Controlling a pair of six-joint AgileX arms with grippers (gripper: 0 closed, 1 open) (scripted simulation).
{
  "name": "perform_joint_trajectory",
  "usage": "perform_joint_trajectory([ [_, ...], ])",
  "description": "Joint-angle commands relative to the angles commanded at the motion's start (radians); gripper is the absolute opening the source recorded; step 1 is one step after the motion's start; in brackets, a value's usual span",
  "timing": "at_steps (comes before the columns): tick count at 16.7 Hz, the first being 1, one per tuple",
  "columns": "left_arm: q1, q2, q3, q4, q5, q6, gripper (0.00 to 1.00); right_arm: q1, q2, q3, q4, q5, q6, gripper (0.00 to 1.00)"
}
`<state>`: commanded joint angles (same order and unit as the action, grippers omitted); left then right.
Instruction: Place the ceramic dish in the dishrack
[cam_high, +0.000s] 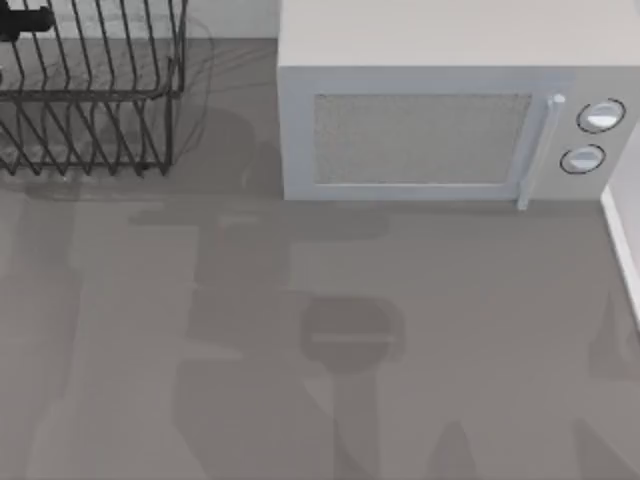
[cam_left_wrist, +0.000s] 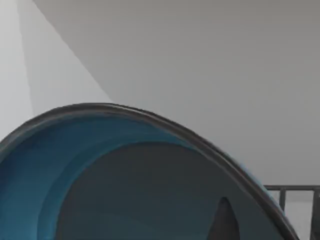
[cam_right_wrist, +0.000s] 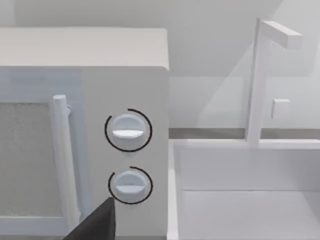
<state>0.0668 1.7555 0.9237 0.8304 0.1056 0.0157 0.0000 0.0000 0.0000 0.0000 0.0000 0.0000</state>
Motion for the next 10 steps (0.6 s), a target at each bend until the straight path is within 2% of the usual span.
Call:
perform_joint_trajectory([
  [5,0.0,0.0,0.0,0.0,0.0,0.0,0.98,0.0,0.0,0.0,0.0,0.0,0.0,1.0],
  [10,0.0,0.0,0.0,0.0,0.0,0.0,1.0,0.0,0.0,0.0,0.0,0.0,0.0,1.0],
])
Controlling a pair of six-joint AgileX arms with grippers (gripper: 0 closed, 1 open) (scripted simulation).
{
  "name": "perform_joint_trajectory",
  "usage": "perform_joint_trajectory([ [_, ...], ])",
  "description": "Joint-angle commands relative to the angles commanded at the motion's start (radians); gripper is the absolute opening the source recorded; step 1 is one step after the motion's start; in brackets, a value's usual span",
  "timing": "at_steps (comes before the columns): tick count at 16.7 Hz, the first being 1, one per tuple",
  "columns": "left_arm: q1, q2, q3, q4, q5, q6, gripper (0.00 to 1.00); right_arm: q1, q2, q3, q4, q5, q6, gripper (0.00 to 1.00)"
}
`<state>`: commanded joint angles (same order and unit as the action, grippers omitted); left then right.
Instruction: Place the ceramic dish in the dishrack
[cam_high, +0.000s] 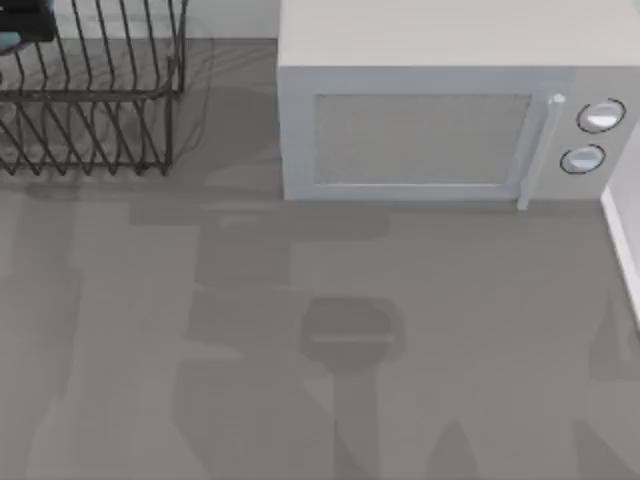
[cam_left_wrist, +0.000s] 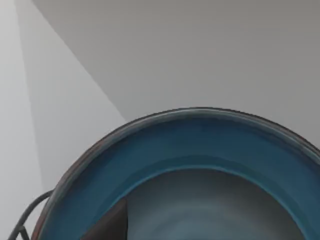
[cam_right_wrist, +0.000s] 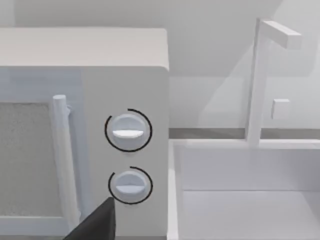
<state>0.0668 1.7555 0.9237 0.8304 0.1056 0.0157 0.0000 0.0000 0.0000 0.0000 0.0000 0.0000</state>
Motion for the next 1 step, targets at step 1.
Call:
perform_joint_trajectory([
  [1,0.0,0.0,0.0,0.0,0.0,0.0,1.0,0.0,0.0,0.0,0.0,0.0,0.0,1.0],
])
